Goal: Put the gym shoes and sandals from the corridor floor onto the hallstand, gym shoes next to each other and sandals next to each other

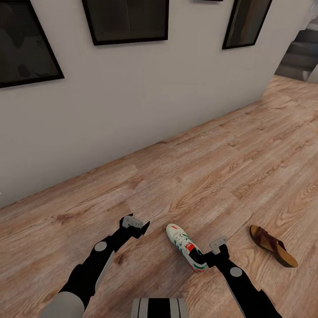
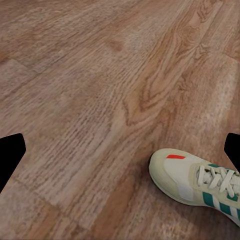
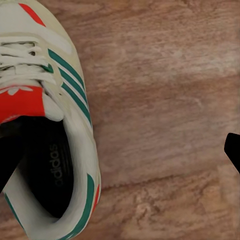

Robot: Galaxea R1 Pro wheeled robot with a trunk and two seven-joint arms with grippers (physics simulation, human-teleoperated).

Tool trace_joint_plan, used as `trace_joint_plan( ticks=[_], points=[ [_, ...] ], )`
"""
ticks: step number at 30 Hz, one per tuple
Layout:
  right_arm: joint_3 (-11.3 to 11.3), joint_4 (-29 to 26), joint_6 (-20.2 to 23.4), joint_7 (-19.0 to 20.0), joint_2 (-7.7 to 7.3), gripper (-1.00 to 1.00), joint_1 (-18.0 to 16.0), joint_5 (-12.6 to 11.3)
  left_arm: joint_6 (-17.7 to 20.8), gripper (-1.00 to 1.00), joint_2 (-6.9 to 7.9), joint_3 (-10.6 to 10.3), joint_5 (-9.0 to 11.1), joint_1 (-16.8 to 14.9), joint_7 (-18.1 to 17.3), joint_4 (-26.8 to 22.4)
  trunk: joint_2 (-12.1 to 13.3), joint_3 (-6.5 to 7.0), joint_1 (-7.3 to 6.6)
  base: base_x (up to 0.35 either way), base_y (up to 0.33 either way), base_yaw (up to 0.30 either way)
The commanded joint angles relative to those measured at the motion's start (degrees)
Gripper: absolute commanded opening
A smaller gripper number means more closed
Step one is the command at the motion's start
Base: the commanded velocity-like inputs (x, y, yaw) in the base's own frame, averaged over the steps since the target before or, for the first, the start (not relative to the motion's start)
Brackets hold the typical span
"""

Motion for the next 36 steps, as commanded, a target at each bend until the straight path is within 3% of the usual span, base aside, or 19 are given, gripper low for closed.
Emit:
trace_joint_plan(
  ticks=[1,4,19,31,36],
  points=[
    [0.02,-0.04,0.00,0.15,-0.02,1.00,-0.01,0.44,-0.24,1.00,-0.01,0.05,-0.19,-0.04,-0.13,0.03,-0.01,-0.04,-0.01,0.000,0.000,0.000],
    [0.03,-0.05,0.00,0.18,-0.01,1.00,-0.01,0.41,-0.24,1.00,-0.01,0.05,-0.18,-0.06,-0.13,0.03,-0.01,-0.04,-0.01,0.000,0.000,0.000],
    [0.01,-0.13,-0.08,0.29,0.13,1.00,-0.01,0.28,-0.21,1.00,0.06,0.00,-0.18,-0.07,-0.13,0.03,-0.21,-3.36,0.38,0.000,0.000,0.000],
    [-0.12,-0.47,-0.09,0.22,0.15,1.00,-0.01,0.18,-0.27,1.00,0.08,0.02,-0.18,-0.09,-0.13,0.03,-0.21,-3.81,0.38,0.000,0.000,0.029],
    [-0.15,-0.50,-0.09,0.21,0.15,1.00,-0.01,0.18,-0.26,1.00,0.08,0.04,-0.18,-0.09,-0.13,0.00,-0.28,-4.95,0.51,0.000,0.000,0.005]
  ],
)
